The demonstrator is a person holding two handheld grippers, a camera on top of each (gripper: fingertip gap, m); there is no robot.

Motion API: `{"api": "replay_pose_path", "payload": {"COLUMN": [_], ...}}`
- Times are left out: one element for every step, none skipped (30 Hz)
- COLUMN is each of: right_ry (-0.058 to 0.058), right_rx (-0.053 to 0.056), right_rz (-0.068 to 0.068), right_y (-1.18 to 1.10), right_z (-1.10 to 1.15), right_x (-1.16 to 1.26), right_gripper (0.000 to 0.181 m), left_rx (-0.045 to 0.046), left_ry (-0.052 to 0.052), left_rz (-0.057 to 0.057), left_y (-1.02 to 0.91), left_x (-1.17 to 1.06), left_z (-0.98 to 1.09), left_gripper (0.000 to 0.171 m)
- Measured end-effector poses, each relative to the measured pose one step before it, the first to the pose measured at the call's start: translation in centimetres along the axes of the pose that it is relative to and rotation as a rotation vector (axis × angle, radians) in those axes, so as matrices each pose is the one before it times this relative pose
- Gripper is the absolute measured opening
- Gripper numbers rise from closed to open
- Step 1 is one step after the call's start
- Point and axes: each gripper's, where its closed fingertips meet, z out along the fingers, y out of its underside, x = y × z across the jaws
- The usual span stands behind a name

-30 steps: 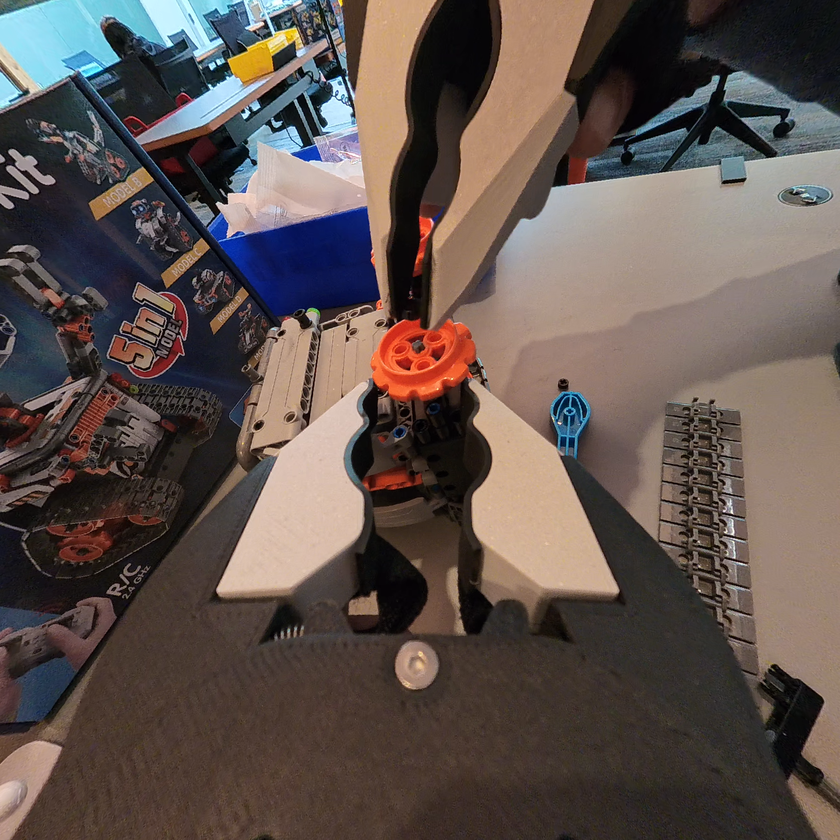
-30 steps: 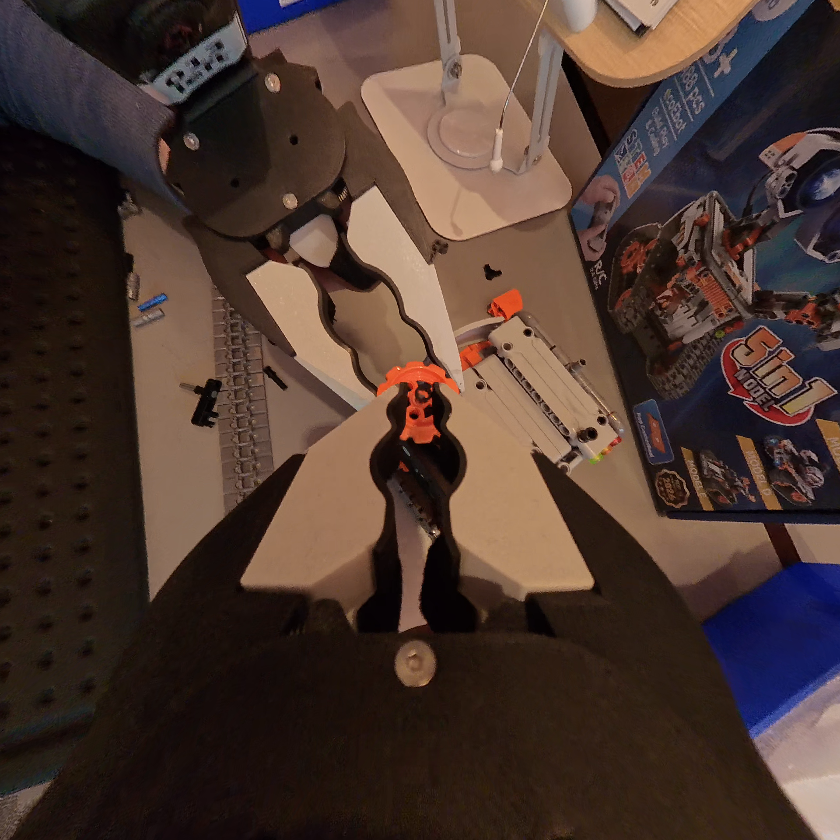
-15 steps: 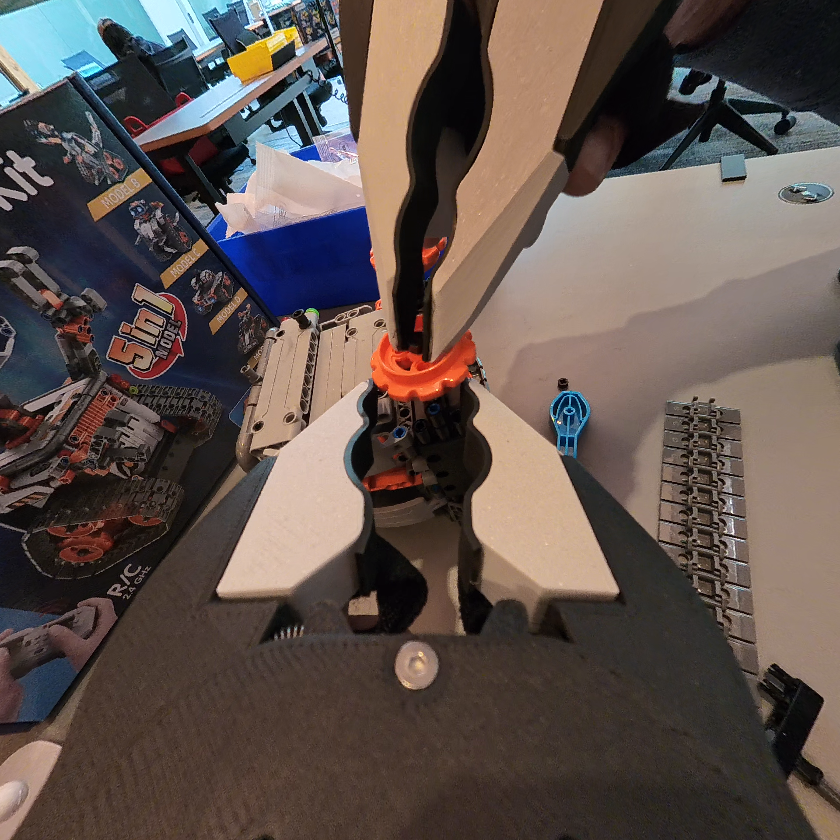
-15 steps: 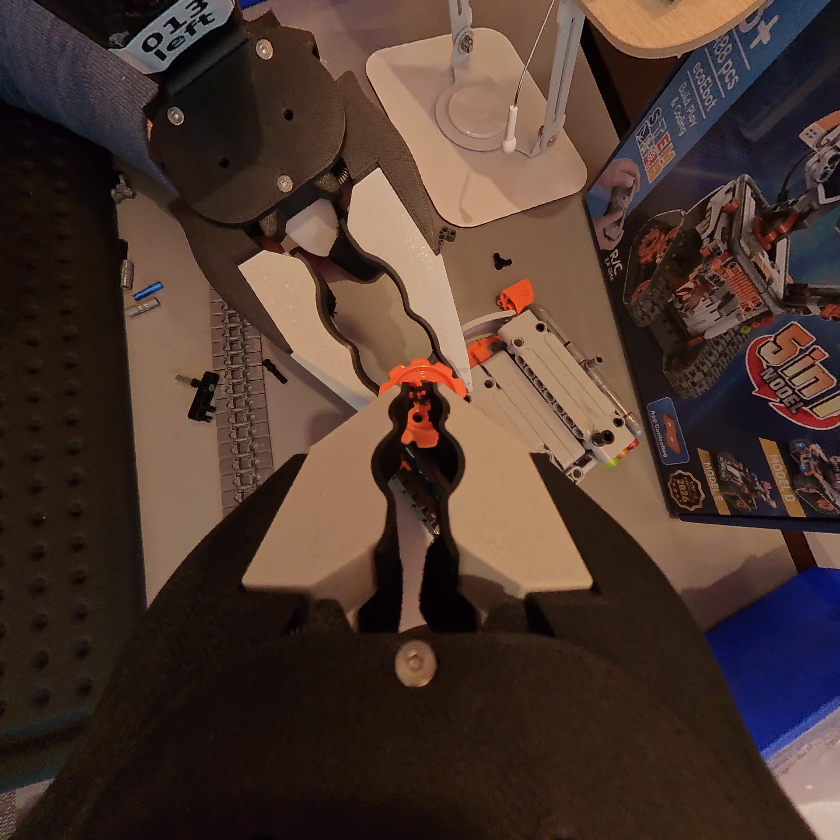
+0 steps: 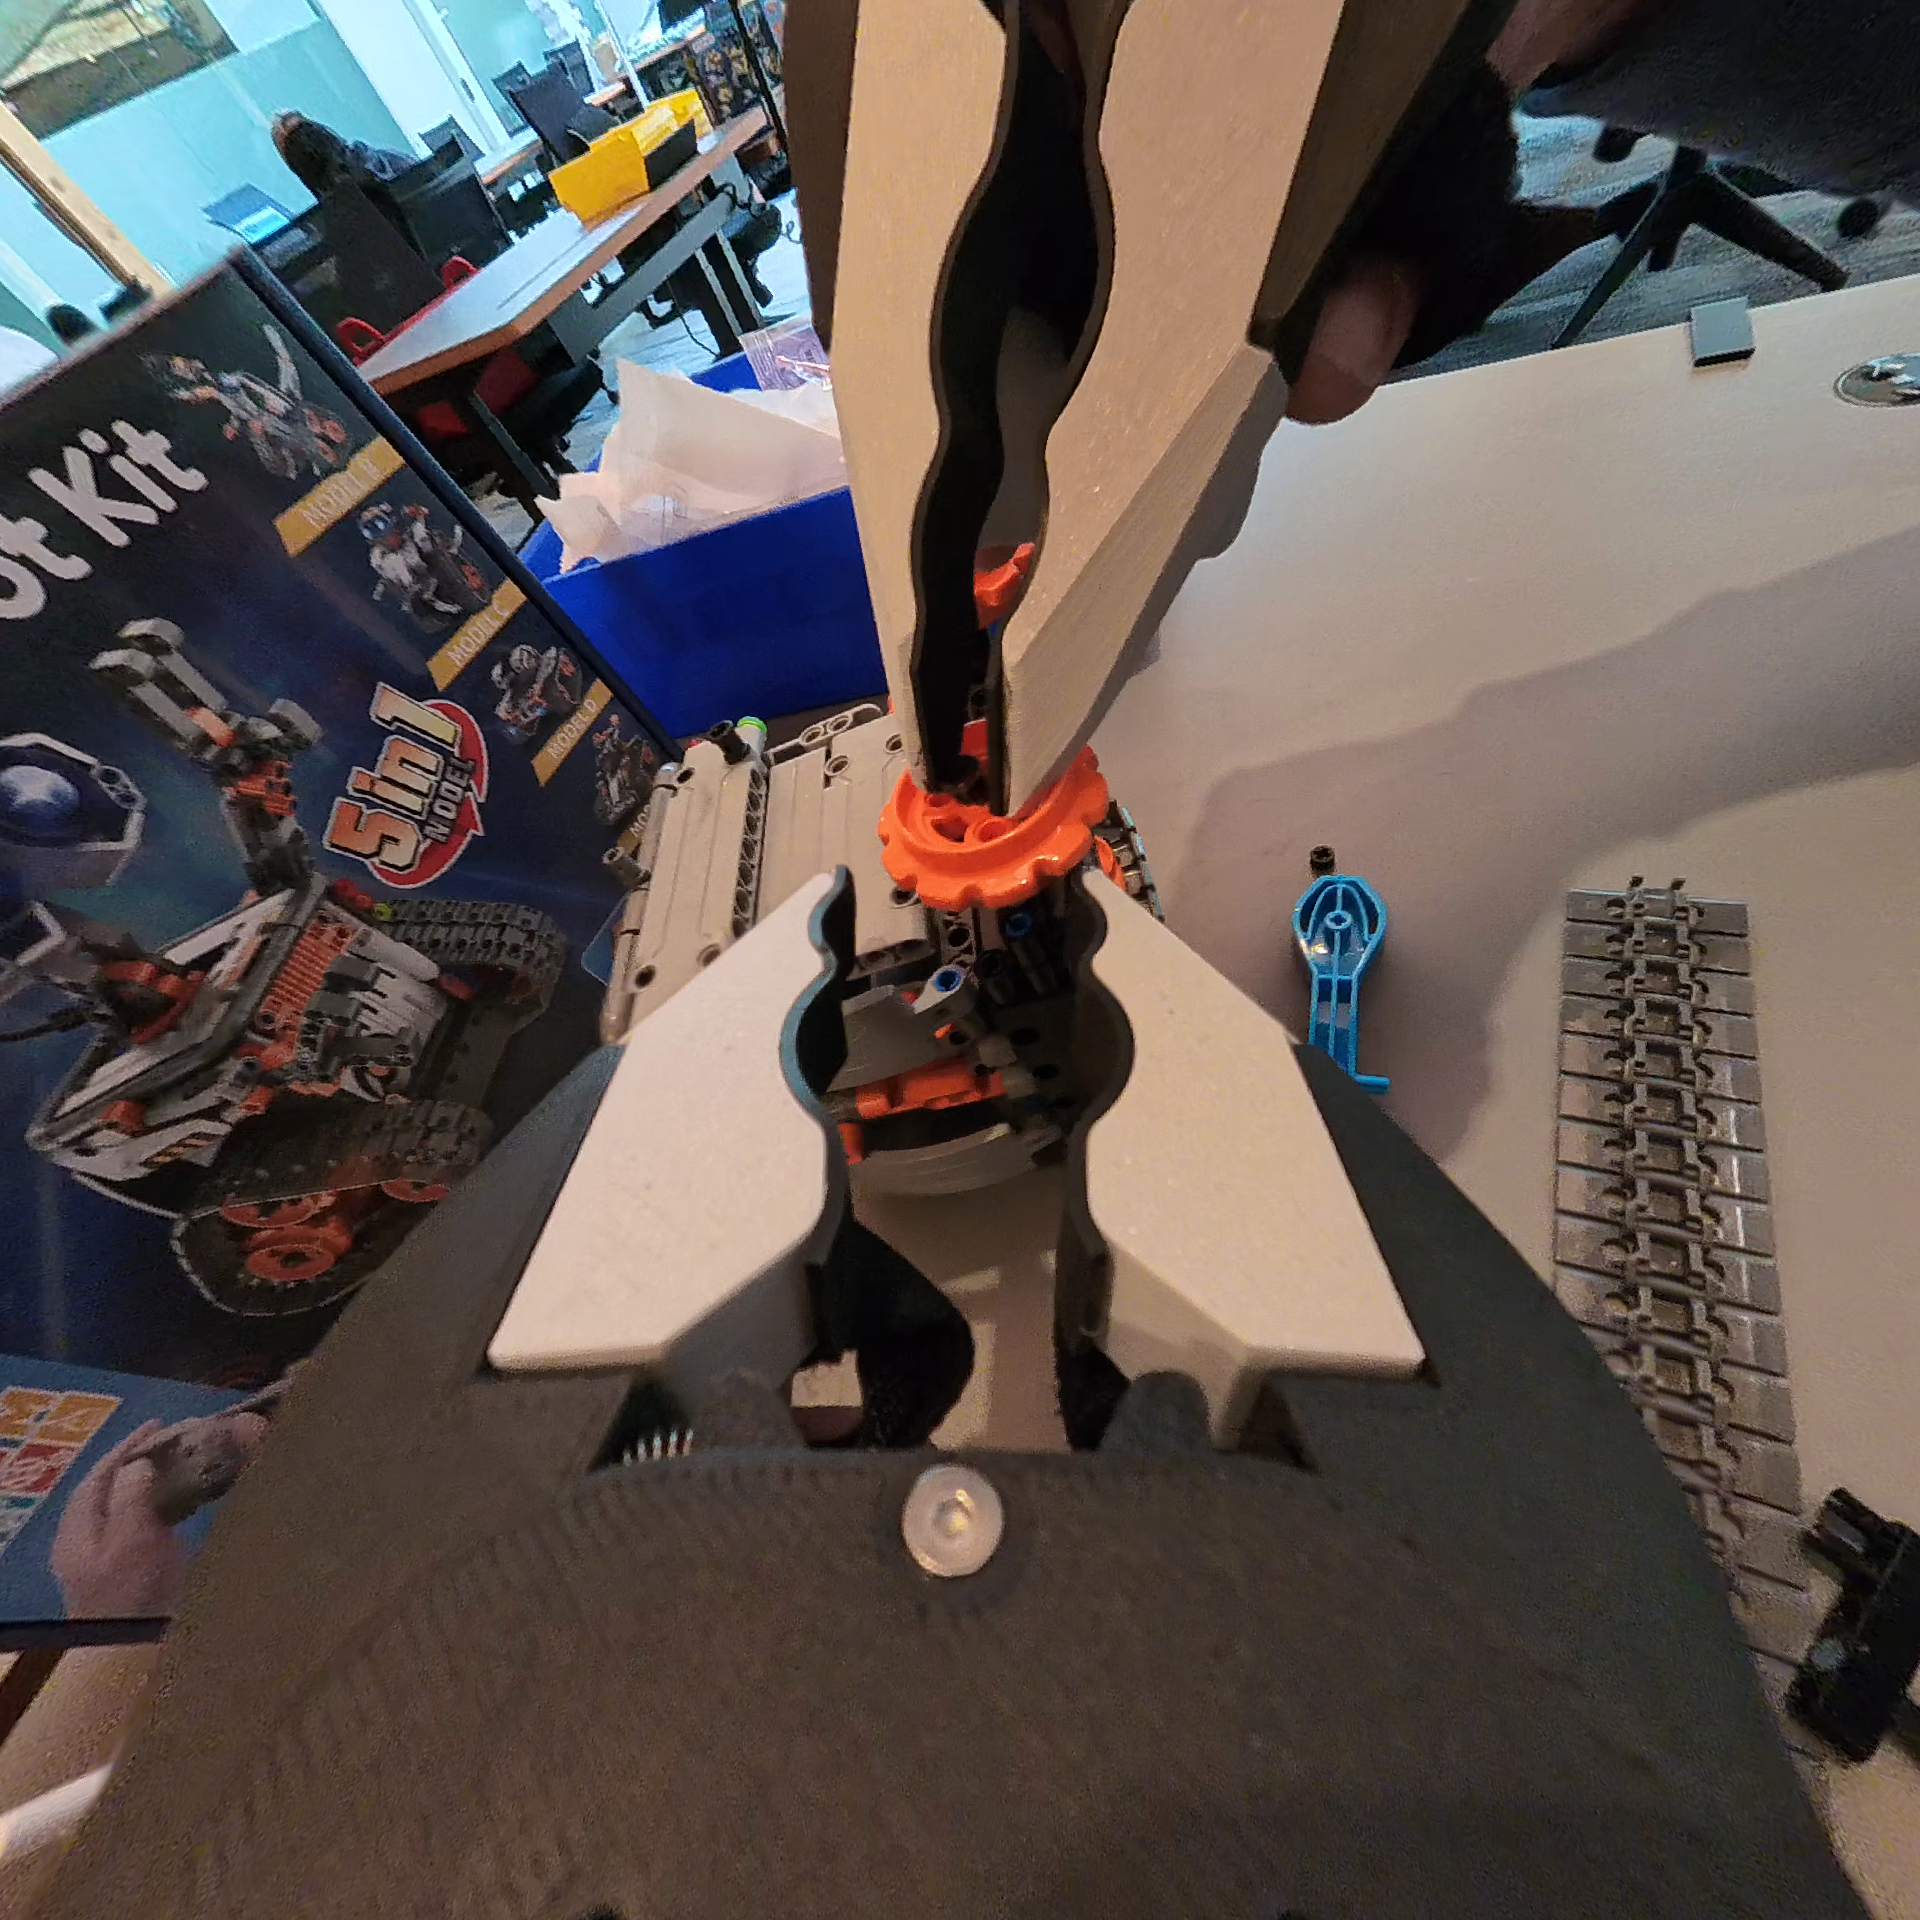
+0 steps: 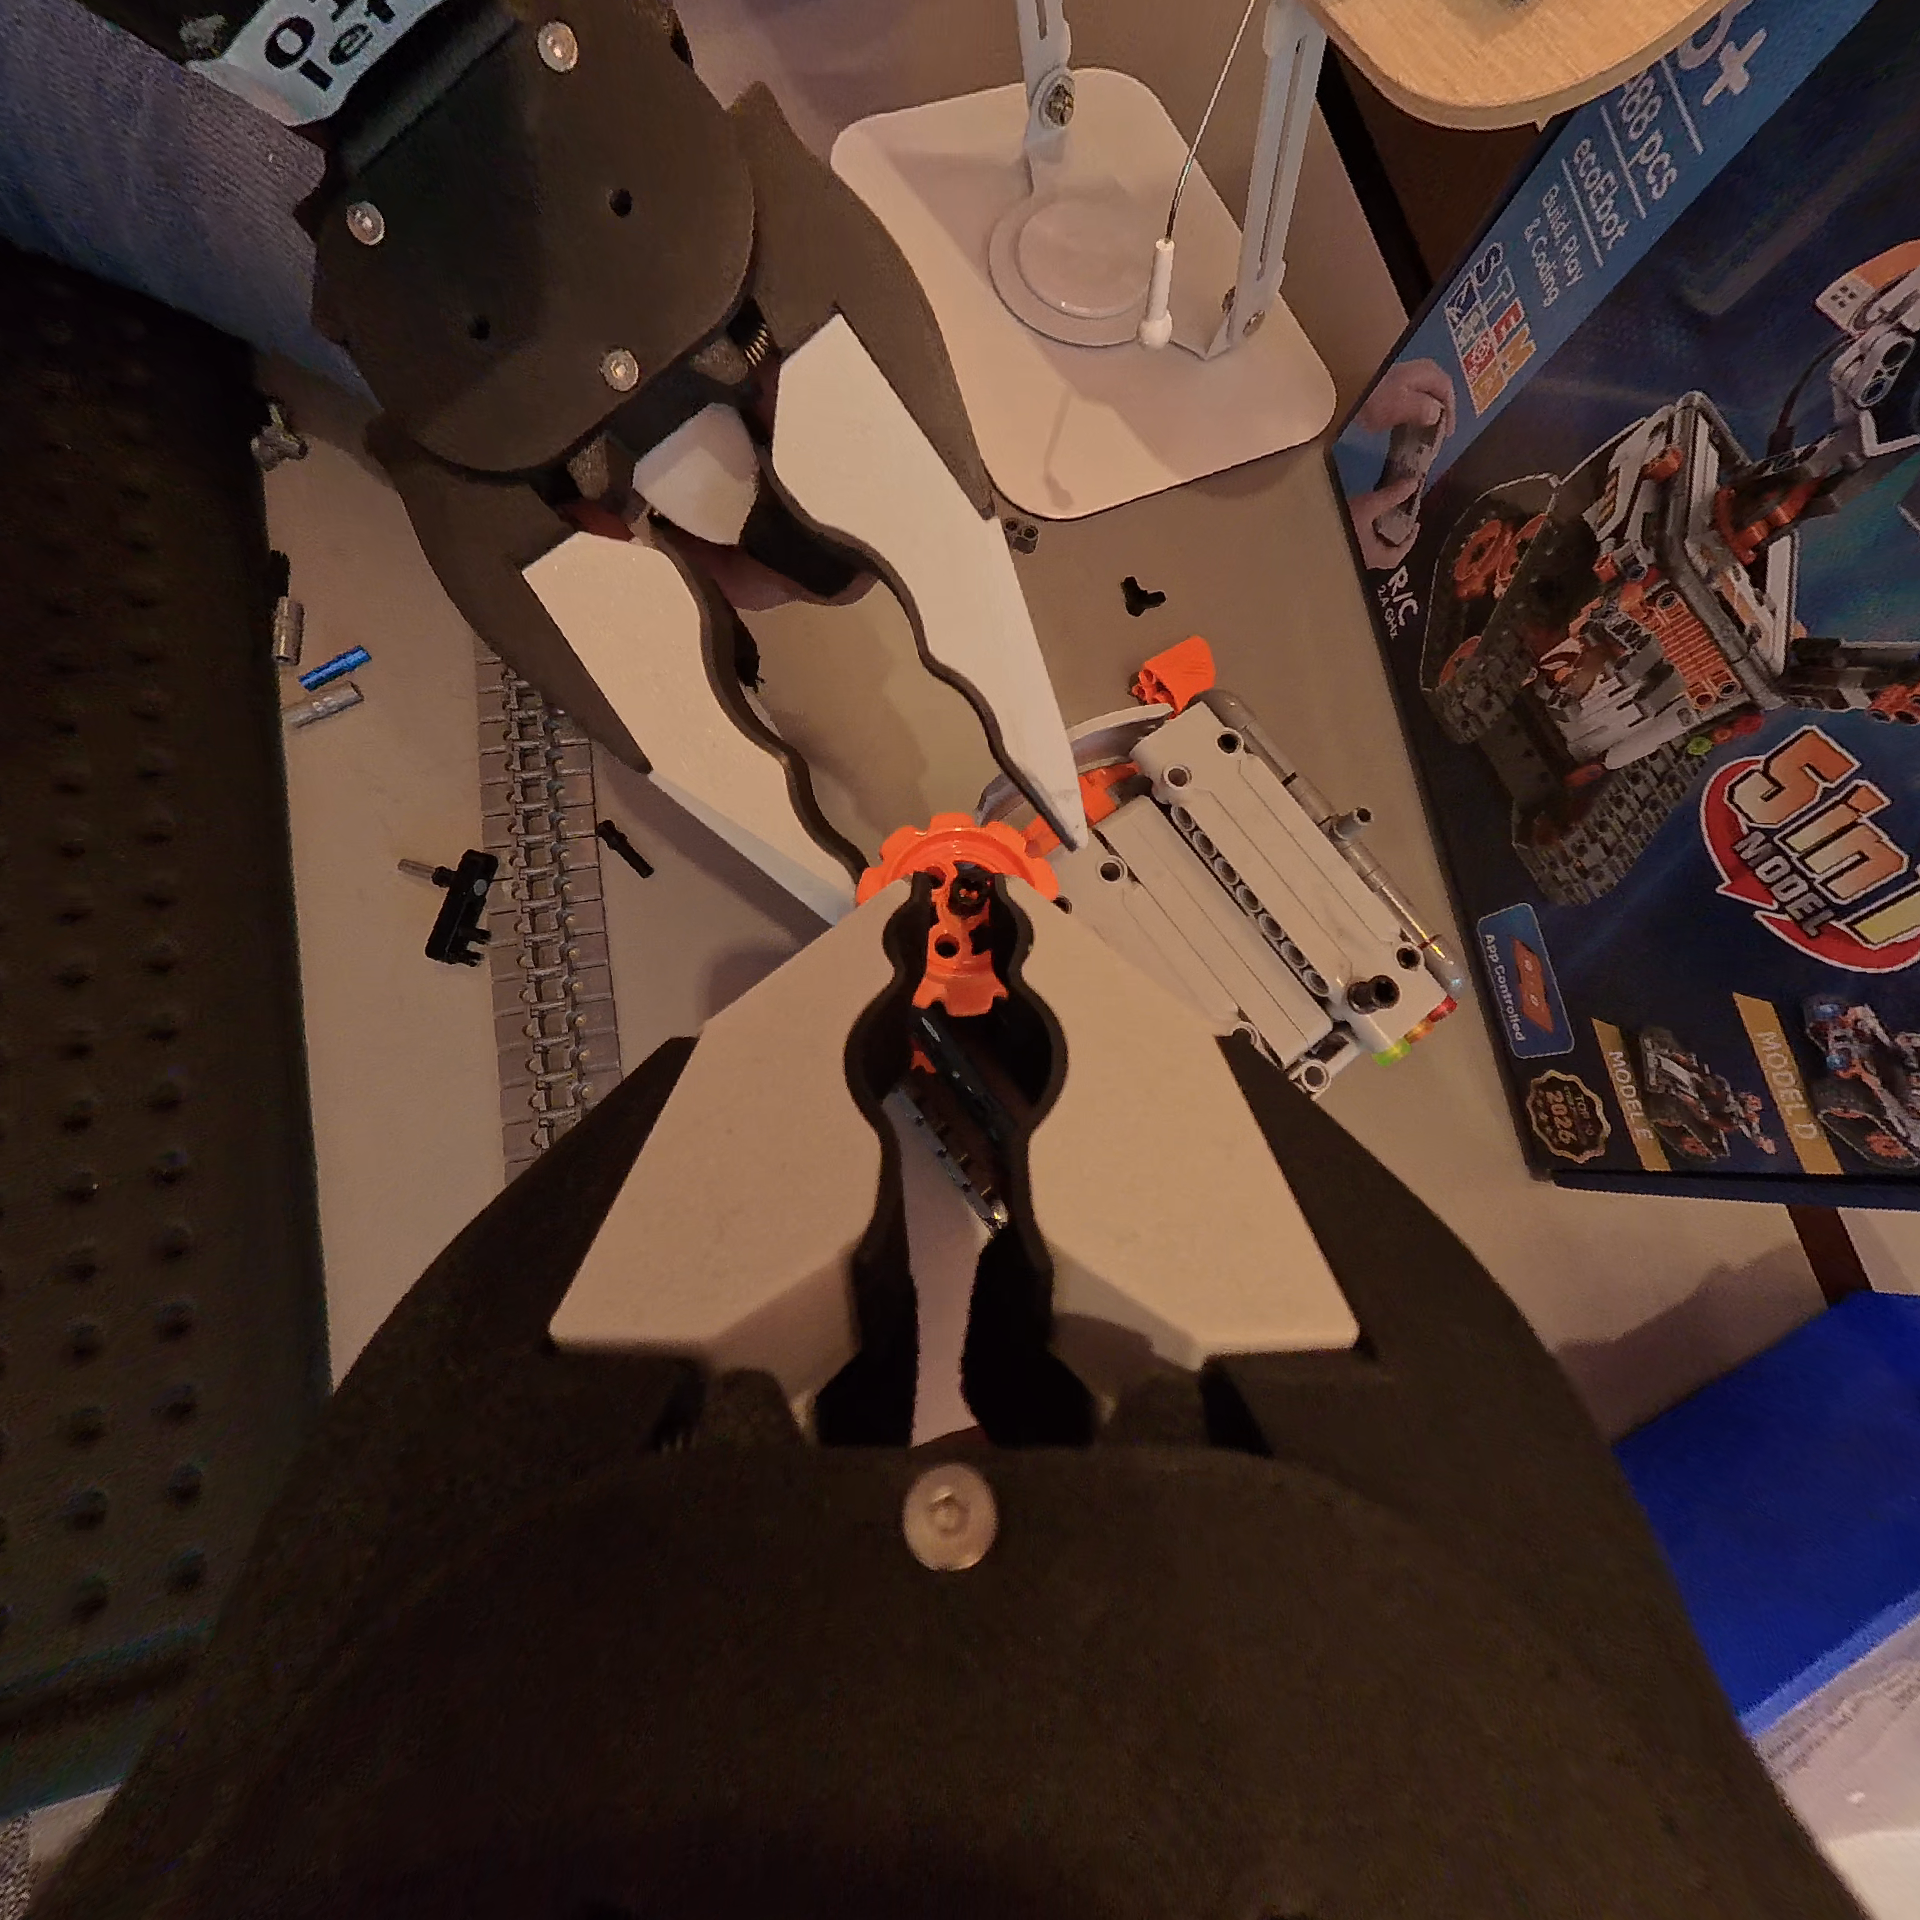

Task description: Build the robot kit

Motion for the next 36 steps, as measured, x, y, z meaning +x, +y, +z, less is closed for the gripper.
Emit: {"api": "replay_pose_path", "payload": {"right_ry": [-0.0006,-0.0008,0.0,0.0012,0.0001,-0.0015,-0.0021,-0.0031,-0.0027,-0.0016,-0.0008,-0.0003,0.0004,0.0007,0.0,-0.0007,0.0001,0.0003,0.0006,0.0033,0.0049,0.006,0.0081,0.0055,0.0012,0.0013,0.0007,0.0015,0.0012,-0.0005,0.0018,0.003,0.0008,-0.0004,-0.001,-0.0006], "right_rx": [0.0027,0.0025,0.0019,0.0007,0.001,0.0024,0.0037,0.0043,0.0042,0.0034,0.002,0.001,0.0001,-0.0003,0.0005,0.0011,0.0008,0.0006,0.0004,-0.0006,-0.0009,-0.0006,0.0013,0.0039,0.0052,0.0041,0.0024,0.0014,0.0024,0.0029,0.0023,0.0034,0.0051,0.0068,0.0068,0.0041], "right_rz": [0.001,-0.0001,0.0001,0.0001,-0.0002,0.002,0.0036,0.0034,0.0028,0.0028,0.0016,-0.0003,-0.0007,-0.0001,0.0001,0.0009,0.0017,0.0009,0.0009,0.0013,0.0013,-0.0002,-0.003,-0.0028,-0.0008,0.0004,0.002,0.0044,0.0041,0.002,0.0011,0.0009,0.0038,0.0047,0.0035,0.0025], "right_y": [-0.006,-0.003,0.003,0.011,0.012,0.006,0.017,0.001,0.01,0.005,-0.007,-0.003,-0.004,0.011,-0.005,0.018,0.026,0.03,0.032,0.04,0.027,0.009,-0.018,-0.042,-0.041,0.008,0.051,0.089,0.077,0.074,0.075,0.064,0.044,0.044,0.042,0.068], "right_z": [0.003,-0.002,-0.002,-0.004,-0.007,-0.009,0.002,-0.001,0.004,0.002,0.009,0.009,0.002,-0.012,-0.001,0.0,-0.02,-0.039,-0.024,-0.024,-0.023,-0.054,-0.075,-0.131,-0.144,-0.126,-0.097,-0.065,-0.075,-0.081,-0.08,-0.078,-0.038,-0.008,-0.009,-0.016], "right_x": [0.007,-0.01,0.008,0.004,-0.003,-0.014,-0.01,-0.022,-0.012,0.005,0.002,-0.012,-0.003,-0.007,-0.023,-0.023,-0.004,0.003,0.008,0.038,0.064,0.053,0.073,0.037,-0.026,-0.009,-0.008,0.034,0.031,-0.007,0.013,0.036,-0.006,-0.017,-0.031,-0.03], "right_gripper": [0.008,0.007,0.007,0.008,0.008,0.008,0.008,0.008,0.008,0.008,0.008,0.007,0.007,0.007,0.007,0.007,0.007,0.007,0.007,0.007,0.007,0.007,0.01,0.011,0.012,0.013,0.013,0.013,0.012,0.012,0.012,0.012,0.011,0.011,0.01,0.008], "left_rx": [0.00862,0.00651,0.01652,0.01828,0.02074,0.011,0.01491,0.01705,0.00431,-0.0013,-0.00674,-0.00334,-0.00194,0.00426,-0.0001,-0.00757,-0.00581,0.00206,-0.0008,-0.00468,-0.00324,-0.00572,-0.00597,-0.00507,-0.00299,-0.00266,-0.00051,-0.00316,-0.00413,-0.00195,-0.0044,-0.00352,-0.0019,-0.00454,-0.00621,-0.00284], "left_ry": [-0.0022,-0.0135,-0.0142,-0.0062,-0.0138,-0.0234,-0.0257,-0.017,0.0048,0.0079,-0.0109,0.0028,0.0105,0.0056,0.007,0.0047,0.0038,0.0053,0.0132,0.0104,-0.0017,0.0025,0.0065,0.0076,0.0021,0.0005,0.0064,0.0053,0.0026,0.006,0.0042,0.0022,0.0002,-0.0038,-0.0058,-0.0026], "left_rz": [0.0118,0.0216,0.0357,0.0437,0.056,0.0638,0.0651,0.0627,0.0539,0.0383,0.0199,0.0076,-0.0029,0.0003,0.0063,0.0063,0.0033,-0.0041,-0.0091,-0.0011,0.0064,0.0051,0.0031,0.0008,0.0039,0.0104,0.0062,-0.0005,0.0038,0.0078,0.0091,0.0088,0.0083,0.0176,0.0243,0.0173], "left_y": [-0.147,-0.117,-0.265,-0.356,-0.454,-0.372,-0.444,-0.45,-0.23,-0.083,0.054,0.068,0.082,-0.033,0.0,0.09,0.063,-0.065,-0.005,0.051,0.01,0.005,0.009,0.012,0.01,0.019,-0.015,0.007,0.025,-0.064,-0.095,-0.079,-0.056,-0.02,0.002,-0.069], "left_x": [-0.121,-0.238,-0.152,0.091,0.081,0.002,0.002,0.163,0.453,0.402,-0.016,0.092,0.156,0.092,0.164,0.085,0.015,-0.023,0.091,0.057,-0.133,-0.059,-0.019,-0.034,-0.091,-0.037,0.054,-0.006,-0.023,0.05,0.021,-0.015,0.043,0.003,-0.006,0.073], "left_z": [-0.248,-0.245,-0.283,-0.224,-0.208,-0.132,-0.13,-0.139,0.001,0.078,0.129,0.122,0.099,0.037,0.05,0.104,0.108,0.043,0.064,0.044,0.012,0.038,0.041,0.023,0.008,0.013,0.023,0.027,0.019,0.018,0.048,0.081,0.059,0.035,0.005,-0.002], "left_gripper": [0.04,0.043,0.045,0.044,0.044,0.044,0.043,0.04,0.037,0.037,0.035,0.033,0.032,0.029,0.027,0.028,0.028,0.027,0.028,0.03,0.028,0.026,0.026,0.026,0.024,0.023,0.024,0.024,0.023,0.023,0.022,0.023,0.022,0.022,0.022,0.022]}}
